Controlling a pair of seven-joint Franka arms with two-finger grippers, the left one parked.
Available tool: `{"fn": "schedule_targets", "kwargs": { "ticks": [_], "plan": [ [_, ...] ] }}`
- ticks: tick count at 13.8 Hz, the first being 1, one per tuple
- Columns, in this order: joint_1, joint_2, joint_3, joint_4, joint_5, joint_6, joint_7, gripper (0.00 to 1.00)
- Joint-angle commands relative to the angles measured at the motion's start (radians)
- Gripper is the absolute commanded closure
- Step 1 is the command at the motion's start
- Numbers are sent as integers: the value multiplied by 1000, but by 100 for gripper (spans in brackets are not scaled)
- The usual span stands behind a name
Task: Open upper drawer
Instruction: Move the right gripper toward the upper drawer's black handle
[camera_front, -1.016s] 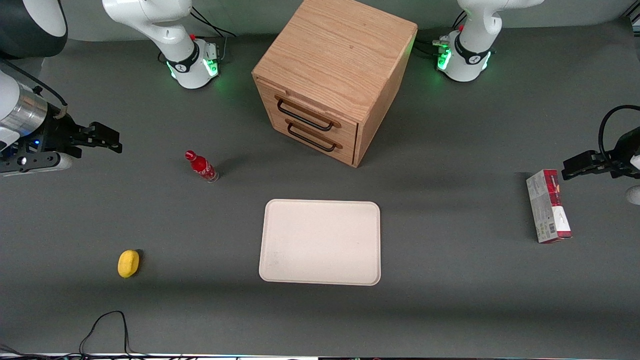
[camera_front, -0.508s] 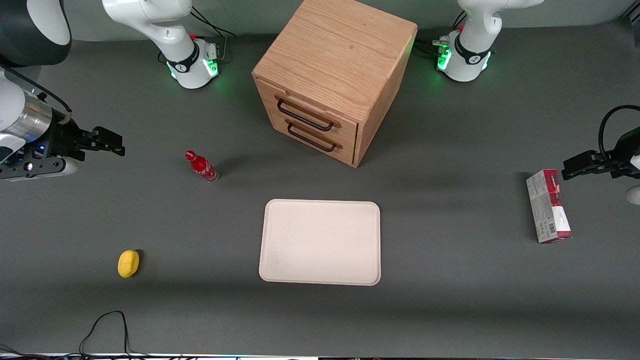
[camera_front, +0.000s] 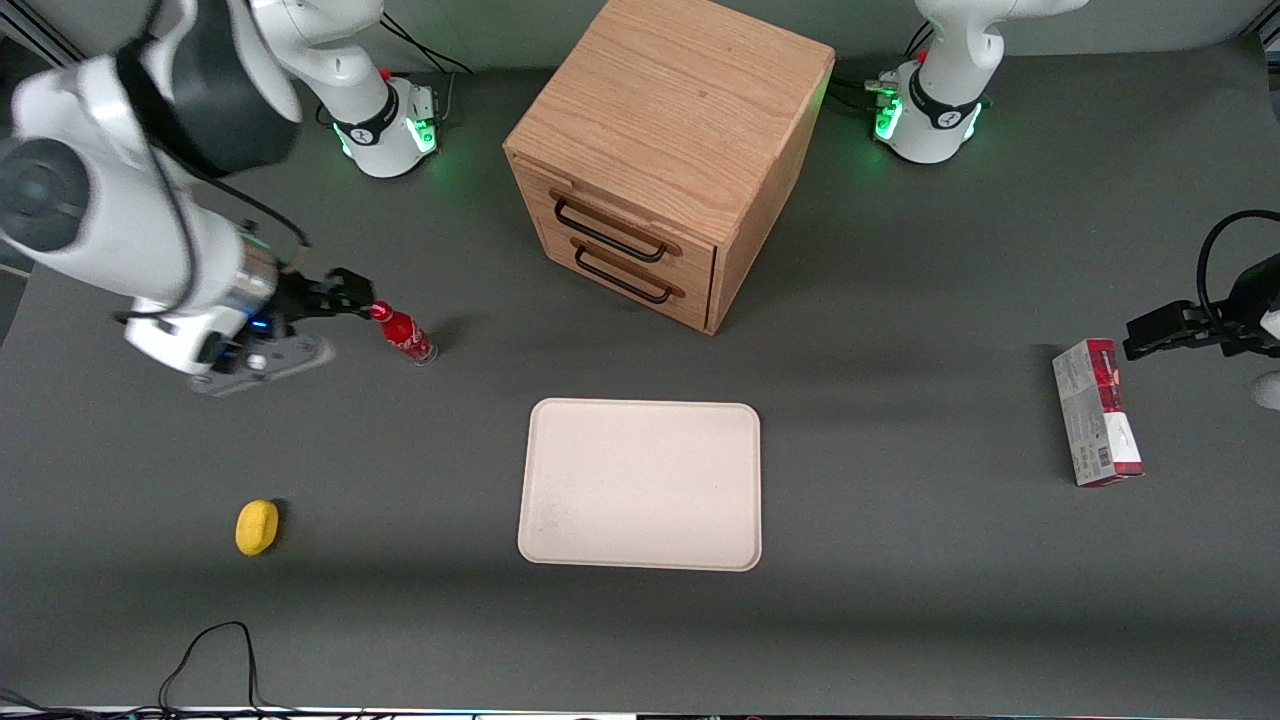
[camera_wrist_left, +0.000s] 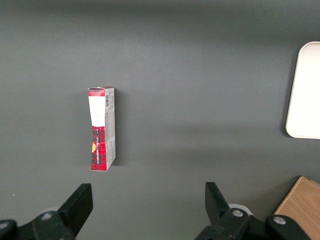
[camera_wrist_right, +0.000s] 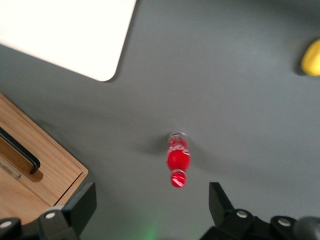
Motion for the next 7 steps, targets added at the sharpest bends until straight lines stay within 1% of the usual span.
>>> {"fn": "schedule_targets", "kwargs": {
  "ticks": [1, 3, 5, 7],
  "plan": [
    [76, 39, -6, 56, 17, -25, -68, 0],
    [110, 52, 4, 59, 25, -30, -100, 0],
    [130, 57, 24, 61, 58, -51, -271, 0],
    [134, 83, 61, 64, 75, -51, -413, 0]
  ]
}}
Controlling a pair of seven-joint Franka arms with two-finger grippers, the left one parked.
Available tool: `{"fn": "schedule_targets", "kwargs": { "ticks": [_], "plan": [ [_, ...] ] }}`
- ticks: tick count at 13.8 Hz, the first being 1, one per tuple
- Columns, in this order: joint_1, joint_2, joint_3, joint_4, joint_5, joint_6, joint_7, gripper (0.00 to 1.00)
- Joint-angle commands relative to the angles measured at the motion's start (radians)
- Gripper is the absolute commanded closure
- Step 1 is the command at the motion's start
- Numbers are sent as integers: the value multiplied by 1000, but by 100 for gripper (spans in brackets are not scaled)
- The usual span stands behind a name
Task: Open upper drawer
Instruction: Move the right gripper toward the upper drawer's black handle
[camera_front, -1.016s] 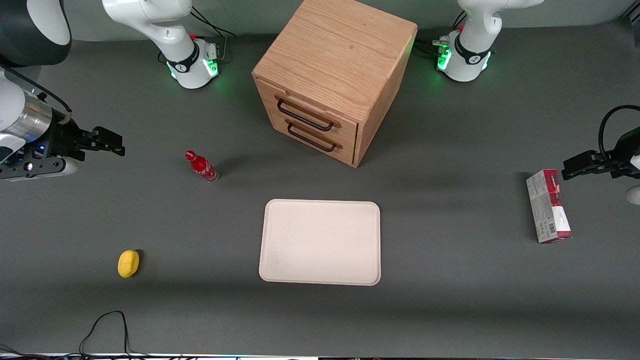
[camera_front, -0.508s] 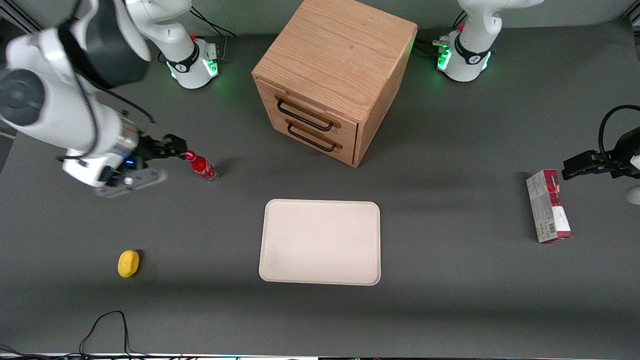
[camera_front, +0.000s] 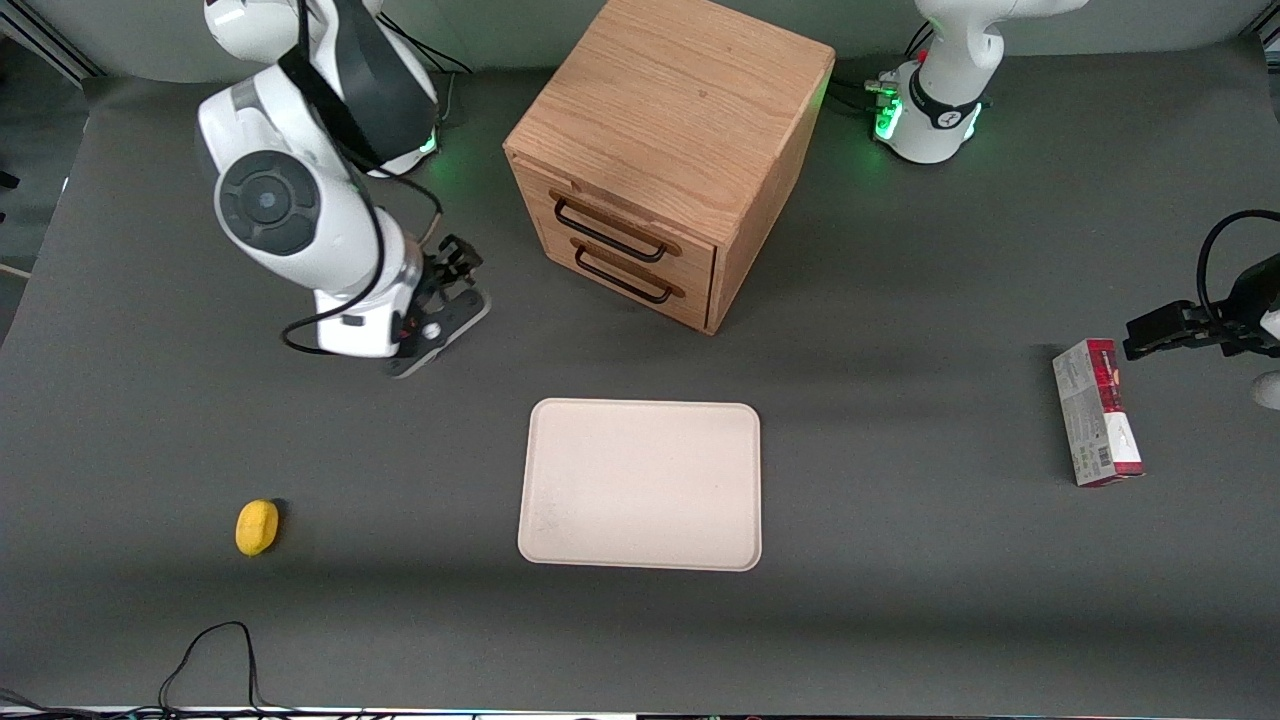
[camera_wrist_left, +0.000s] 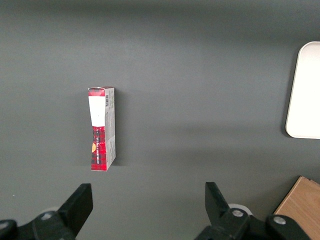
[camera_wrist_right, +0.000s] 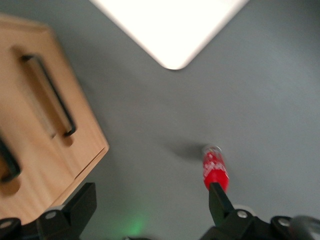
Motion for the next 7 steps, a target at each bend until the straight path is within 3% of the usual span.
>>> {"fn": "schedule_targets", "kwargs": {
  "ticks": [1, 2, 5, 7],
  "plan": [
    [-1, 55, 46, 46, 30, -26, -169, 0],
    [-1, 78, 57, 69, 31, -31, -186, 0],
    [-1, 165, 64, 162, 120, -110, -271, 0],
    [-1, 190, 66, 181, 129, -121, -336, 0]
  ]
}}
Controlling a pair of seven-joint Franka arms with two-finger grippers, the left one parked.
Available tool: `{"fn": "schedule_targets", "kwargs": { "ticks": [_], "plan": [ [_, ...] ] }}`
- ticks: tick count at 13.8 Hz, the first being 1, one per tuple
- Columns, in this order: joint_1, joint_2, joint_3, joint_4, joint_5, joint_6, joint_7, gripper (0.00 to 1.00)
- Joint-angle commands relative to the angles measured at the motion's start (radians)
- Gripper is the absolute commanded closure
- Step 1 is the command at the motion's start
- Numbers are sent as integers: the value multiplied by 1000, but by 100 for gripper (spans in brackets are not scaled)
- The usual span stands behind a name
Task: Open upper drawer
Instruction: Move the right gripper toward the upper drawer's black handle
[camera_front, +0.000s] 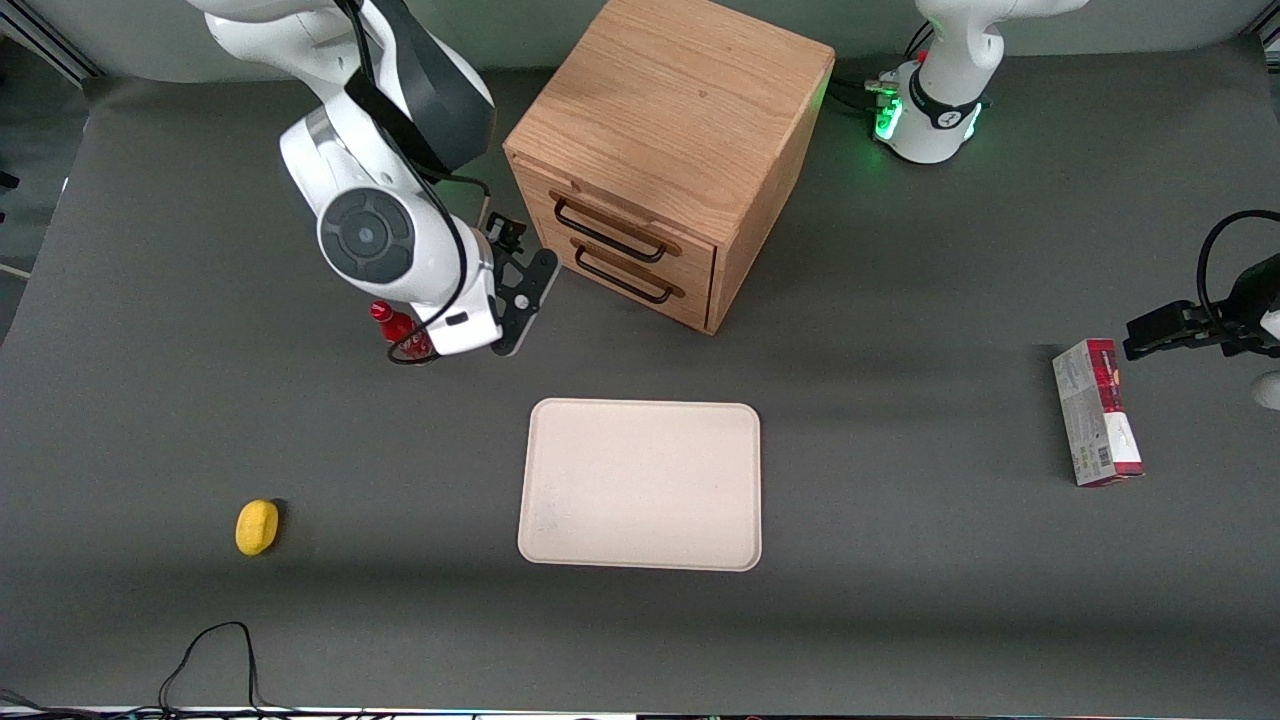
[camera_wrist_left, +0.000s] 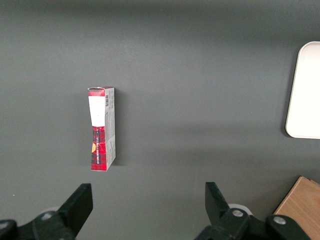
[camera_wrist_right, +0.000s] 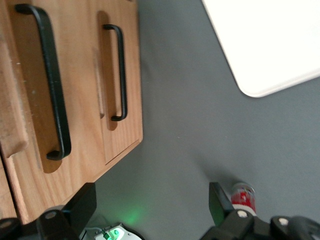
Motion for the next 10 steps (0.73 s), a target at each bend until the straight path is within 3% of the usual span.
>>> {"fn": "schedule_targets", "kwargs": {
  "ticks": [1, 10],
  "plan": [
    [0, 62, 2, 81, 29, -48, -86, 0],
    [17, 81, 2, 65, 60, -52, -74, 0]
  ]
}}
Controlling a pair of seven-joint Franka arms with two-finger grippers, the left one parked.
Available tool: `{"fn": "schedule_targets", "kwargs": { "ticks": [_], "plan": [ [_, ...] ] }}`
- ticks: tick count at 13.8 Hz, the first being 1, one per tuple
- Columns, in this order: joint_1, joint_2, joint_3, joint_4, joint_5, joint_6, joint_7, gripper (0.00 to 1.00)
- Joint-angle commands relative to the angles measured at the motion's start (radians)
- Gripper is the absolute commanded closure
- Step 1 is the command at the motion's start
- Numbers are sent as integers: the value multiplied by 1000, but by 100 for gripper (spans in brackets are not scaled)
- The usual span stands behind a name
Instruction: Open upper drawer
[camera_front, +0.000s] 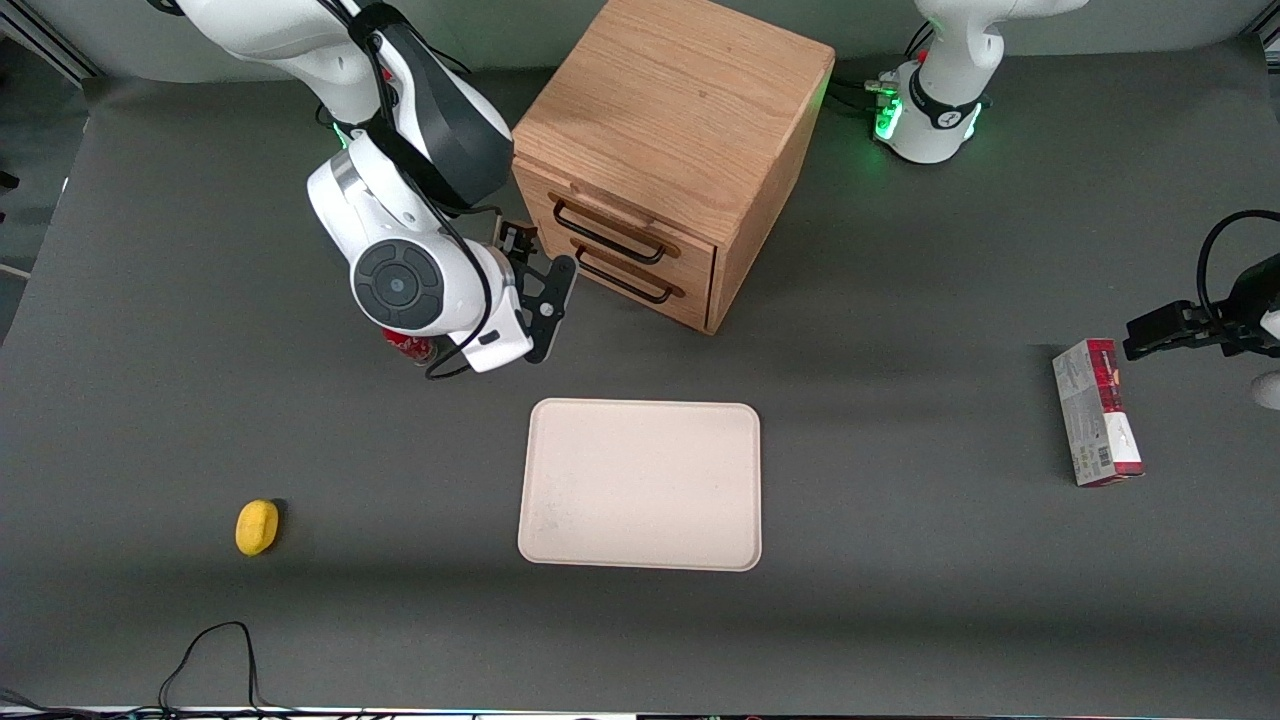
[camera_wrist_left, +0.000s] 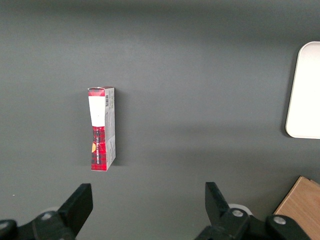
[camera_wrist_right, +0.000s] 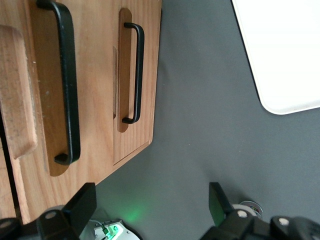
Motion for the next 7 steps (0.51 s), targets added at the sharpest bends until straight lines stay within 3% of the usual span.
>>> {"fn": "schedule_targets", "kwargs": {
  "ticks": [1, 7],
  "plan": [
    [25, 25, -4, 23, 34, -19, -10, 0],
    [54, 32, -4, 26, 35, -19, 4, 0]
  ]
}}
